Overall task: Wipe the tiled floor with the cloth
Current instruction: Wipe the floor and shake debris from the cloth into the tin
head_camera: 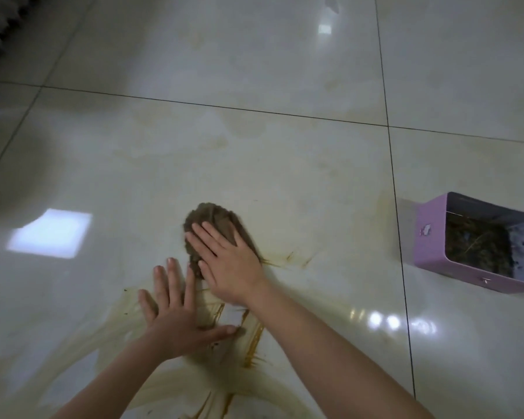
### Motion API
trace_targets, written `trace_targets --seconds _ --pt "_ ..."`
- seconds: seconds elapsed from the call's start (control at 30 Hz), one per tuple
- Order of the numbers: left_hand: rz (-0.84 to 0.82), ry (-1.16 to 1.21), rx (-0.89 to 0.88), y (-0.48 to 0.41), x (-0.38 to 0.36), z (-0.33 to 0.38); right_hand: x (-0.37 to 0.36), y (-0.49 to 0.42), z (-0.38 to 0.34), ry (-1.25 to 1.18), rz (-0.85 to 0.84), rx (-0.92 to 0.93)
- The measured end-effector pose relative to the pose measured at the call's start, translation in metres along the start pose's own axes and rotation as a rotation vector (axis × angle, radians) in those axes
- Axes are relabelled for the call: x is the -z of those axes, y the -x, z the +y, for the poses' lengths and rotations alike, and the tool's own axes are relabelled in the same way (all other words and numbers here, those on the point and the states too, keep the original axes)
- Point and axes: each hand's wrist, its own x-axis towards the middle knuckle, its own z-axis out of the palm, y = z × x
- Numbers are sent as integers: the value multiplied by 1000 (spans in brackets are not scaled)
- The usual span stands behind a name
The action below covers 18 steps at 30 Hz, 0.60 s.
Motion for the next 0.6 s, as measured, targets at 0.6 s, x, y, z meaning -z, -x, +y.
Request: trace_targets --seconds 0.6 --pt "92 96 -139 -3 -8 -10 -2 58 13 -116 292 -884"
